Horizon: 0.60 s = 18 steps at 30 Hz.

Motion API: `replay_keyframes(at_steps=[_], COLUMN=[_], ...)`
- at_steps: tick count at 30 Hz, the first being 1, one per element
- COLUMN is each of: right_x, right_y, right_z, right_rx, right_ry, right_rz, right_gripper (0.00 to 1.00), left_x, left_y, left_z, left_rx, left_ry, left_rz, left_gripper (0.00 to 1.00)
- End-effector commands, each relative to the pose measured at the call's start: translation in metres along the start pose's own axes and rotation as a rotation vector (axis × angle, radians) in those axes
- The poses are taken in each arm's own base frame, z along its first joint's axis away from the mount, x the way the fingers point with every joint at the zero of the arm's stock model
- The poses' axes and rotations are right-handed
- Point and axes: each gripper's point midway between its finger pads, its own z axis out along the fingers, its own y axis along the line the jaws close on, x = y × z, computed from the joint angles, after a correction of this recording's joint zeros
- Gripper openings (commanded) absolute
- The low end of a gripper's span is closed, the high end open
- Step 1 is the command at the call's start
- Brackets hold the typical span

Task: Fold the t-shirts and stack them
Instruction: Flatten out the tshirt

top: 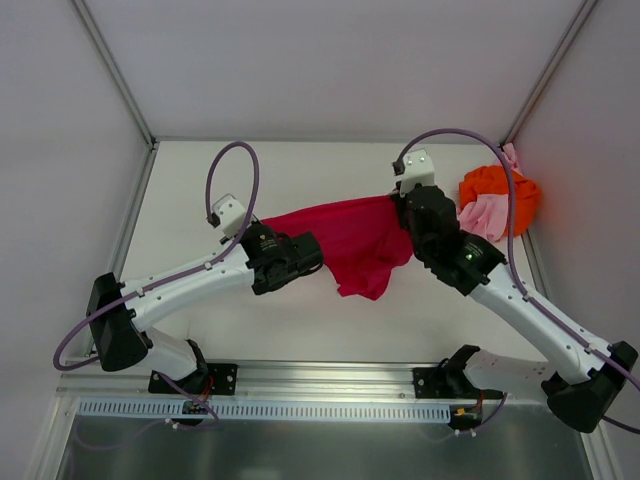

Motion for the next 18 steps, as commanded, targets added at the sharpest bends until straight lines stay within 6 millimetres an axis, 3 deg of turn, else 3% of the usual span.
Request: replay_keyframes(at_steps=[1,2,3,4,5,10,13,14,15,16,17,18], right_x=[0.007,0.004,-0.002,-0.005,-0.005,-0.004,-0.001,-0.001,0.021,0.01,0.015,0.041], right_y=[0.001,-0.005,-0.006,-0.008,-0.006,-0.004,0.01,0.013,0.021,0.025,0.043,0.05], right_z=[-0.013,-0.017,-0.019,-0.02,-0.019,-0.001,0.02,0.028,0.05,0.061,0.07,0.091], right_rx=[-0.038,-0.025,-0.029,-0.029,-0.027,0.033,0.009,-0.004,-0.041,-0.068,-0.165,-0.178], right_ry=[-0.005,-0.022,-0.035,-0.038,-0.032,-0.011,0.018,0.039,0.138,0.147,0.19,0.291], right_rz=[0.059,0.074,0.083,0.087,0.08,0.042,0.033,0.043,0.03,0.091,0.118,0.113], right_gripper=[0.06,0.11,0.46,0.68,0.84,0.89,0.92,0.92,0.93,0.92,0.91,0.91], left_x=[-0.028,-0.028,-0.027,-0.027,-0.026,-0.024,-0.025,-0.025,-0.025,-0.024,-0.023,-0.022], left_y=[0.028,0.027,0.026,0.024,0.024,0.023,0.023,0.024,0.025,0.026,0.027,0.028], left_z=[0.006,0.006,0.006,0.006,0.006,0.006,0.006,0.006,0.006,0.006,0.006,0.006], left_rx=[-0.023,-0.023,-0.024,-0.024,-0.024,-0.024,-0.022,-0.022,-0.023,-0.024,-0.024,-0.025], left_ry=[-0.082,-0.083,-0.082,-0.082,-0.082,-0.087,-0.091,-0.089,-0.088,-0.087,-0.085,-0.084], left_rz=[0.143,0.144,0.15,0.147,0.15,0.155,0.16,0.16,0.161,0.16,0.157,0.16], left_gripper=[0.0,0.0,0.0,0.0,0.0,0.0,0.0,0.0,0.0,0.0,0.0,0.0])
